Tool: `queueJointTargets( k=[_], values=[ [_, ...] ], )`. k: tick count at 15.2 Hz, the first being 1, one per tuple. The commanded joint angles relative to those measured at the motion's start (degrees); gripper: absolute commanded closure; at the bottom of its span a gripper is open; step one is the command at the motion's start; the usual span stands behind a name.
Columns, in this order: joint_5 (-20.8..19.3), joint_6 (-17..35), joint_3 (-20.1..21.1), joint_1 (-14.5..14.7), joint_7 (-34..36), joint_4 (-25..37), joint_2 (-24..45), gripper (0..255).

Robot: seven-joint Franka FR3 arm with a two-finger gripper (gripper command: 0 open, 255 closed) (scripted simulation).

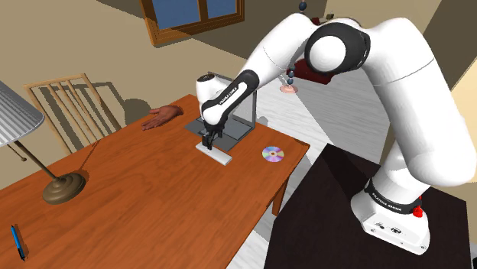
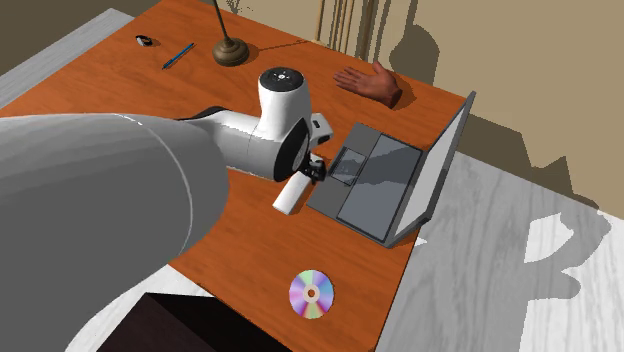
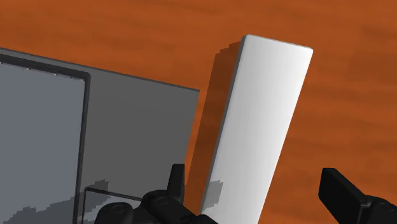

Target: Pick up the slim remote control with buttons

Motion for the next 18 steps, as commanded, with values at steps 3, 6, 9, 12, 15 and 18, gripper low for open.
queueJointTargets(
  k=[3,6,9,12,15,18],
  values=[
    [0.0,-0.8,0.0,0.6,0.0,7.1,6.4,0],
    [-0.1,0.3,-0.1,0.7,0.1,7.9,8.3,0],
    [-0.3,1.6,-0.3,0.9,0.1,8.9,10.6,0],
    [-0.3,1.6,-0.3,0.8,0.1,9.0,10.6,255],
    [-0.3,1.6,-0.3,0.8,0.1,8.8,10.6,255],
    [-0.3,1.6,-0.3,0.9,0.1,9.2,10.8,255]
  ],
)
